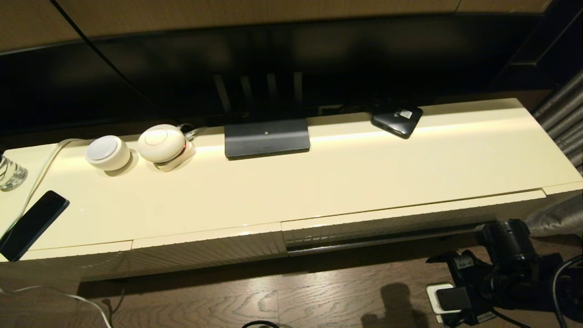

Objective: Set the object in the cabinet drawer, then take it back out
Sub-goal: Open the drawer

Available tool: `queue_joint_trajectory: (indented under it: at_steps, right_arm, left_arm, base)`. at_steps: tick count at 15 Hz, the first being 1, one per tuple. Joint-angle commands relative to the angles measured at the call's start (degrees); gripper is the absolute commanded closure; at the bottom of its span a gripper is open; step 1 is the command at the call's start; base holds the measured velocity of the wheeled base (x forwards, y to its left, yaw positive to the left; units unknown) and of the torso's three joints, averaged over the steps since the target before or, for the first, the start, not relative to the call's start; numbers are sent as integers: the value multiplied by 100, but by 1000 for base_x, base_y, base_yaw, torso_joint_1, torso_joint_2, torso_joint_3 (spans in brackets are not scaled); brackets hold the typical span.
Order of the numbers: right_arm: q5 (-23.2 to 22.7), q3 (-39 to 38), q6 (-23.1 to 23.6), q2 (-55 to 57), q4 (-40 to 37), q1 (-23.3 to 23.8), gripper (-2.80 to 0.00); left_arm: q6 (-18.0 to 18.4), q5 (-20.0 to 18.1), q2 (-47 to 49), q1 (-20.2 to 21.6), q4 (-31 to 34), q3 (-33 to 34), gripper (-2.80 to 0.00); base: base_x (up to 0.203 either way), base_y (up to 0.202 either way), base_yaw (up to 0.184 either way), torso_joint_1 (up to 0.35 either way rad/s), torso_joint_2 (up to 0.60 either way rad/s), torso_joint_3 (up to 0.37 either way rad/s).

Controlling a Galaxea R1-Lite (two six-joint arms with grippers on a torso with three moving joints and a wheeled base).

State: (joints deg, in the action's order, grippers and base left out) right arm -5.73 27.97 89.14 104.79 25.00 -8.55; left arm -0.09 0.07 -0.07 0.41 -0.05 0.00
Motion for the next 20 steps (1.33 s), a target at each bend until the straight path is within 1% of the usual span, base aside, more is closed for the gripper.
queue_joint_trajectory:
  at_steps: [1,5,7,13,20]
  right_arm:
    - [-7,84,17,338,217,32,-280]
    - [-16,356,-19,604,337,67,-280]
    - [-16,475,-12,815,757,112,-280]
    - [-25,671,-18,1071,1137,125,-280]
    - [-24,793,-19,1277,1165,119,-280]
  left_arm:
    - [0,1,7,2,-4,18,0]
    - [0,1,7,2,5,18,0]
    - [0,1,7,2,-4,18,0]
    - [0,1,7,2,-4,18,0]
    - [0,1,7,2,-4,18,0]
  base:
    - [0,0,0,0,0,0]
    - [0,0,0,0,0,0]
    - [0,0,0,0,0,0]
    - [0,0,0,0,0,0]
    - [0,0,0,0,0,0]
